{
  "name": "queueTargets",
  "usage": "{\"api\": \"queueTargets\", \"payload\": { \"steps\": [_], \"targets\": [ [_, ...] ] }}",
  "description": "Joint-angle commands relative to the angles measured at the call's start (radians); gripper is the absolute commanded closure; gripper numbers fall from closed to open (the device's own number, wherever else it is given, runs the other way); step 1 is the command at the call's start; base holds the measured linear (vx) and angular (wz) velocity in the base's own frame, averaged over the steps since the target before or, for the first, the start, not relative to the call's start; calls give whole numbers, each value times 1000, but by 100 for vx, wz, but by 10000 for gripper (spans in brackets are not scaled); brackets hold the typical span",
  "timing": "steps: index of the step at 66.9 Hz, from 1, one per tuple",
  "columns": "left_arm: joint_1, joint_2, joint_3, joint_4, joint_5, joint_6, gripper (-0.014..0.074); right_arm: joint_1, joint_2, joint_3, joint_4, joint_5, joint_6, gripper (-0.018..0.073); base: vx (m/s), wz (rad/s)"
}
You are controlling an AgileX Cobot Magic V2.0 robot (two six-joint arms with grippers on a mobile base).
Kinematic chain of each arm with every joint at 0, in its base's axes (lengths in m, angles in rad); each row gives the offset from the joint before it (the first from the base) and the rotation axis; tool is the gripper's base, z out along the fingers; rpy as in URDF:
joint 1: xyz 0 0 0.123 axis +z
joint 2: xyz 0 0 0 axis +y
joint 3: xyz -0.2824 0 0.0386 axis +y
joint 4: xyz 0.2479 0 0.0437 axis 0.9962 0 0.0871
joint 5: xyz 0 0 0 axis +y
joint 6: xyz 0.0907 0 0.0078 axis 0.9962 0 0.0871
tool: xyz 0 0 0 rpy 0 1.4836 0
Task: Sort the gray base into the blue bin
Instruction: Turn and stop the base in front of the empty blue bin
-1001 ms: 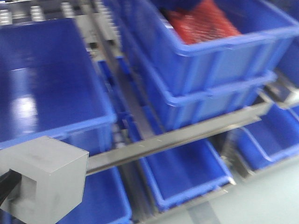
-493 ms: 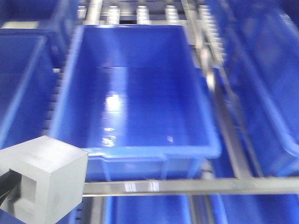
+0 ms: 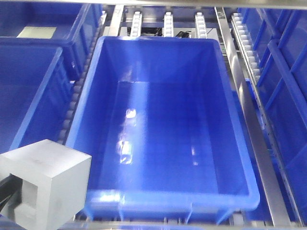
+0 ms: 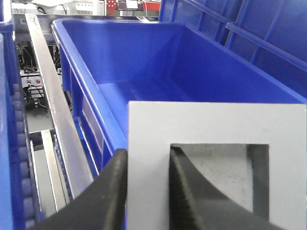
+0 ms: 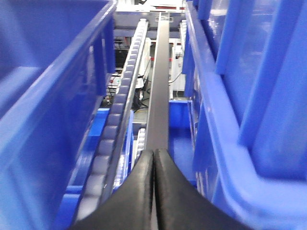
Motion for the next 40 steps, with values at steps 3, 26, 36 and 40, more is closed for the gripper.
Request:
{"api": "queueTargets", "payload": {
  "steps": [3, 26, 36, 40],
  "targets": [
    [-6, 6, -32, -6, -108, -11, 603, -2, -7, 6, -9, -80, -12, 564, 18, -8],
    [-6, 6, -32, -6, -108, -11, 603, -2, -7, 6, -9, -80, -12, 564, 14, -2],
    [-6, 6, -32, -6, -108, -11, 603, -2, -7, 6, -9, -79, -12, 564, 6, -1],
    [-6, 6, -32, -6, -108, -11, 603, -2, -7, 6, -9, -79, -12, 564, 4, 0]
  ]
}}
